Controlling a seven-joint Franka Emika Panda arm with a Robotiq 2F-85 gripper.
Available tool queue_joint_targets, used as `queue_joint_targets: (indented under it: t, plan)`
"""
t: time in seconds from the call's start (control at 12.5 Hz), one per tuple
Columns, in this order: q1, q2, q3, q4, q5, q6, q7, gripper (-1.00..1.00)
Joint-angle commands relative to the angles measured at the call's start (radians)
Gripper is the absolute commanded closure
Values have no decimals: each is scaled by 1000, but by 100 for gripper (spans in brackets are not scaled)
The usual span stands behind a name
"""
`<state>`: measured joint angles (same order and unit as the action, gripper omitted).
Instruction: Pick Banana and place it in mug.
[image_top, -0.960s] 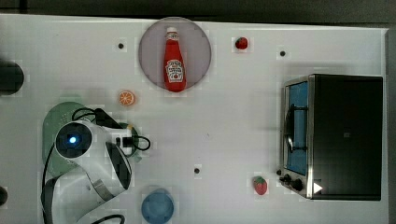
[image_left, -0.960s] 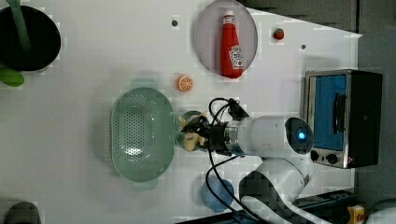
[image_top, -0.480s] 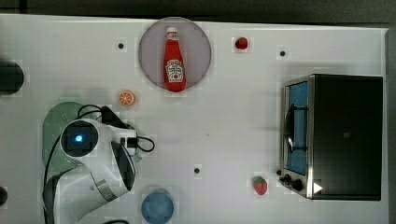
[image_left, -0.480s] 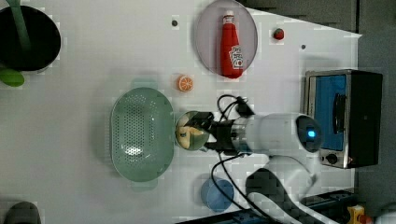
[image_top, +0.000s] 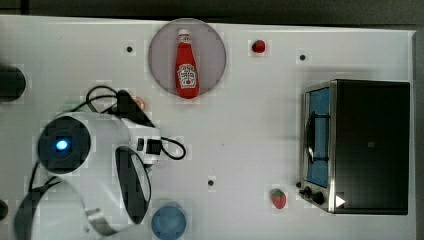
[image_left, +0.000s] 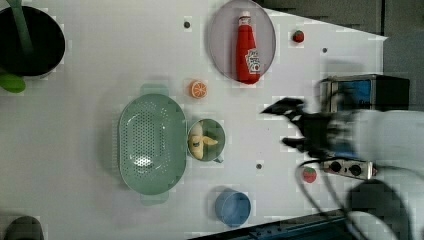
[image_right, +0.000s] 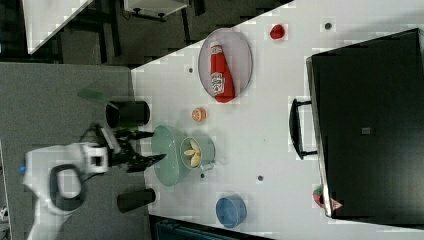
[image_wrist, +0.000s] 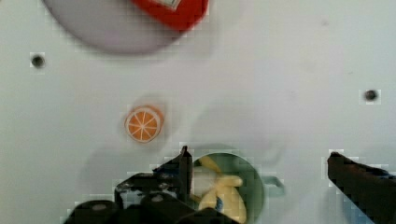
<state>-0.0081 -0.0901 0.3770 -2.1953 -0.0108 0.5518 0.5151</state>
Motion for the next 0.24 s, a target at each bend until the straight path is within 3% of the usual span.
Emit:
queue_joint_targets:
  t: [0.08,0.24]
  plan:
    - [9,-74,-66,121,6,-175,-8,-100]
    - [7,-99,-152,211,6,-303,-100,-100]
